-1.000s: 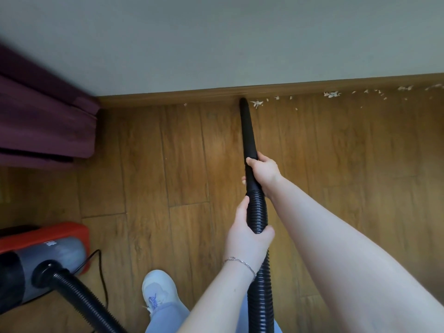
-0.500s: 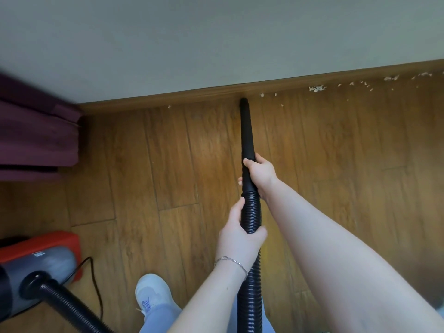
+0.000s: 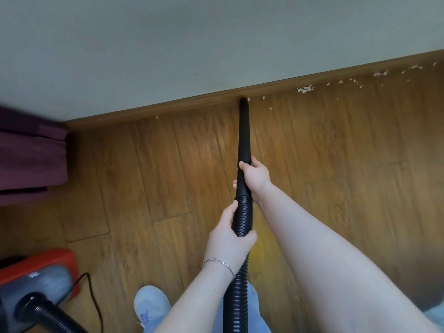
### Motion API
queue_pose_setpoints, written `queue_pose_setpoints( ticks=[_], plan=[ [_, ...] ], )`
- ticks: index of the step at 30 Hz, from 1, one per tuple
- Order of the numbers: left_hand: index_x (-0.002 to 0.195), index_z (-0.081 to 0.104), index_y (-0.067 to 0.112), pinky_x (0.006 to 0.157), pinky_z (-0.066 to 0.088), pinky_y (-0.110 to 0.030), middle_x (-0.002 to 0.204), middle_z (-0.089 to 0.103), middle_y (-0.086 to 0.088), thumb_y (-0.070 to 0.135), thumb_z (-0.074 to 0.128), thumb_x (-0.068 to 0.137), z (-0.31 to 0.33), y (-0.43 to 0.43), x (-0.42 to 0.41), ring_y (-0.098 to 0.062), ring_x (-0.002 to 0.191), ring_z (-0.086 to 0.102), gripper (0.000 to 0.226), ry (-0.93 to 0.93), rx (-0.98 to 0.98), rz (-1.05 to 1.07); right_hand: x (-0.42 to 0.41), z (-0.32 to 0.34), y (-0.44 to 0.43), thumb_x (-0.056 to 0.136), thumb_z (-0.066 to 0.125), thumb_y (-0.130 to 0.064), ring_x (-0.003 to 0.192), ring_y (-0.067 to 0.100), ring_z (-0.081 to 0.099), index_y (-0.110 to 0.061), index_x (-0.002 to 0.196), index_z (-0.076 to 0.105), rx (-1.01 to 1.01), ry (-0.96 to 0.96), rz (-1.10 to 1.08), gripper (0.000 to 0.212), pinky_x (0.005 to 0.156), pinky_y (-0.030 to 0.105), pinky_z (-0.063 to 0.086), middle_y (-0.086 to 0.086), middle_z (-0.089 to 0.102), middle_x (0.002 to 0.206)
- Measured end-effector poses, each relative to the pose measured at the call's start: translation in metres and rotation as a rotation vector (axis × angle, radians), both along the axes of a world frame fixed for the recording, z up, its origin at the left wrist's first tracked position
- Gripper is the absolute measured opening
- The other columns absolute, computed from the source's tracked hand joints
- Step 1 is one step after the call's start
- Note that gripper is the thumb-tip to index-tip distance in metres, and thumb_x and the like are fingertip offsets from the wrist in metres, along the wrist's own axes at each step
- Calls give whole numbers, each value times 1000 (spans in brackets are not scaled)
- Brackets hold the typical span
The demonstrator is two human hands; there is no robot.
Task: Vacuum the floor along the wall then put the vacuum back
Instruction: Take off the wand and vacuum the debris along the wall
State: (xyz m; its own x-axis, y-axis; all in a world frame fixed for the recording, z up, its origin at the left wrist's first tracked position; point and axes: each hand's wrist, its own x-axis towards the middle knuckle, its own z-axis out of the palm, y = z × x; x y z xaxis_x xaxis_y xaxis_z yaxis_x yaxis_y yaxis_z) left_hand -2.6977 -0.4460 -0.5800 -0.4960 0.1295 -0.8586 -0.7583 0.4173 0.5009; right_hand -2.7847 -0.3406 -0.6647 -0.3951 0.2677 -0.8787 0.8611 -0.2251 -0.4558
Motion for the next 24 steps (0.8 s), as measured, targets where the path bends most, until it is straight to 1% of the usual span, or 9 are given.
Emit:
queue_pose_setpoints(
  ticks=[2,5,9,12,13,15,17,21,24],
  plan=[
    [136,30,48,64,55,-23,91,63,8,27,64,78,-1,5,-1,-12,69,66,71,2,-4,-10,0,-1,6,97,48,-17,60,23,58,-24,145,36,9,-3,-12,50,56,32,56,11,60,97],
    [136,30,47,58,51,-20,91,63,8,26,64,78,-2,16,-9,-11,67,64,71,5,4,-18,-7,-2,19,97,48,-17,59,22,59,-22,145,36,15,-6,-31,50,52,30,55,12,59,98],
    [135,31,46,53,45,-14,83,61,10,26,63,78,4,31,-12,-8,64,62,68,-14,-4,-41,-7,0,33,97,48,-17,61,23,58,-23,142,39,25,-8,-30,47,58,33,56,13,60,99],
    [132,34,47,50,44,-11,79,61,10,24,63,78,9,39,-17,-7,61,60,65,-31,8,-8,-8,4,42,97,48,-16,59,23,57,-24,143,38,28,-5,-58,47,60,35,56,11,60,93],
    [132,34,46,52,47,-14,79,61,10,23,63,78,10,42,-19,-8,62,61,65,-35,14,8,-11,5,45,97,48,-16,59,23,57,-24,144,37,31,-5,-55,49,60,35,56,11,60,92],
    [132,35,44,62,56,-26,79,63,7,22,63,77,11,49,-23,-16,65,66,65,-57,32,46,-16,7,48,97,49,-16,58,23,56,-23,145,35,41,-15,-39,51,58,34,56,11,60,92],
    [131,36,43,66,58,-36,78,65,4,22,62,77,13,55,-23,-21,64,68,63,-90,44,79,-18,10,51,96,50,-15,59,23,56,-23,146,34,56,-28,-16,53,59,34,56,11,60,94],
    [133,35,38,57,54,-30,80,67,-2,20,61,79,17,58,-20,-19,59,66,63,-112,59,84,-12,14,55,96,50,-15,61,24,57,-23,149,28,84,-64,-16,57,60,34,56,11,59,98],
    [132,36,41,61,57,-35,79,68,0,23,62,76,21,51,-14,-22,63,69,64,-140,68,53,-2,18,52,96,50,-15,61,26,57,-23,148,29,91,-85,-54,57,63,37,57,14,60,100]
  ],
)
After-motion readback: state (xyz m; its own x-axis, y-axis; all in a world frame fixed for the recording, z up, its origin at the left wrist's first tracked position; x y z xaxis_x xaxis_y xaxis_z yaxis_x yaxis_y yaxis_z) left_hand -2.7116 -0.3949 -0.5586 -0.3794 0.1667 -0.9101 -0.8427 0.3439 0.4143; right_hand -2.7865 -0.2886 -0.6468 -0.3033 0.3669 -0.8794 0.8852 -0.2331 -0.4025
